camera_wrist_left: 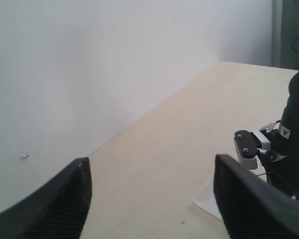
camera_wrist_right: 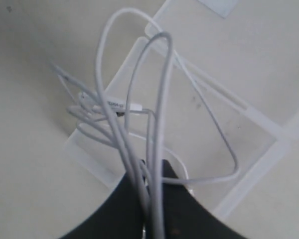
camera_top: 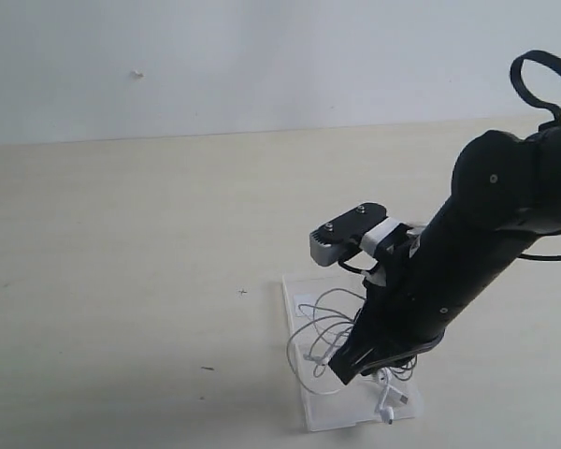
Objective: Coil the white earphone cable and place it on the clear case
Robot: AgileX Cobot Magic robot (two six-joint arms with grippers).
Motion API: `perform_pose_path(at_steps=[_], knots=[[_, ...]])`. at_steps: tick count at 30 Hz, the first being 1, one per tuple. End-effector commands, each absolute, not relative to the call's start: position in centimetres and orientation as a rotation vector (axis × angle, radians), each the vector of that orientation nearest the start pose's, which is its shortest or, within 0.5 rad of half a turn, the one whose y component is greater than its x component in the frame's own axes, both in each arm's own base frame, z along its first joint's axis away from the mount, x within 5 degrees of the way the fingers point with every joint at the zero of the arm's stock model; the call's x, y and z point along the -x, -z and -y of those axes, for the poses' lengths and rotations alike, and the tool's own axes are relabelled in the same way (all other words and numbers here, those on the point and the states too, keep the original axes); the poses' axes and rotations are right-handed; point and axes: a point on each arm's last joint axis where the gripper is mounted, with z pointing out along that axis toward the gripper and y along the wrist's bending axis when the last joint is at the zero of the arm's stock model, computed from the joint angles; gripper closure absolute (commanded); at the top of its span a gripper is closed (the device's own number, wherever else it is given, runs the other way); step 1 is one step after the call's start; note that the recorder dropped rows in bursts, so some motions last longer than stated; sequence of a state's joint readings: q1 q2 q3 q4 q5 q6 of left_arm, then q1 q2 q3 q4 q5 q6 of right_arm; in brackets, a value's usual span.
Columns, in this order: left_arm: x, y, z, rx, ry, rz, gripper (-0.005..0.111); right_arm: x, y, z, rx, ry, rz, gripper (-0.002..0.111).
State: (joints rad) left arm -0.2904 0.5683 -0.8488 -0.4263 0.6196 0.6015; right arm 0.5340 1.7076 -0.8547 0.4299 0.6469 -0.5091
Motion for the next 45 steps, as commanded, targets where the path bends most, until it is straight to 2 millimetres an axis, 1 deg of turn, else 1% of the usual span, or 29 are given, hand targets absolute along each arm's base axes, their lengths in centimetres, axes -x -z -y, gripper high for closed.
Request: perform_pose_path(at_steps=[1,4,9,12,18,25,32,45], knots=[[-8.4,-40.3,4.8,-0.614,0.264,-1.643,0.04,-24.1,-14.2,-16.9,1.067,-0.412,-2.766,0.108],[-8.4,-40.3,4.8,-0.613,0.273,-1.644,0.04,-24.1,-13.5,-16.9,1.09,-0.406,-2.78,0.108],[-8.3,-40.3,4.8,-0.612,0.275,-1.644,0.04,-24.2,-13.3,-16.9,1.132,-0.399,-2.759,0.108],[-8.3,-40.3,4.8,-0.612,0.275,-1.644,0.04,-24.5,-13.7,-17.1,1.119,-0.405,-2.753,0.108],[-8.3,-40.3,4.9,-0.611,0.278,-1.644,0.04,-24.9,-14.6,-17.6,1.16,-0.431,-2.757,0.108],[-8.3,-40.3,4.9,-0.611,0.278,-1.644,0.04,-25.1,-14.7,-17.5,1.198,-0.395,-2.733,0.108],[-8.3,-40.3,4.9,-0.611,0.278,-1.644,0.04,-25.6,-15.3,-17.7,1.187,-0.394,-2.712,0.108],[-8.3,-40.3,4.9,-0.611,0.278,-1.644,0.04,-26.0,-15.4,-17.8,1.162,-0.377,-2.674,0.108]])
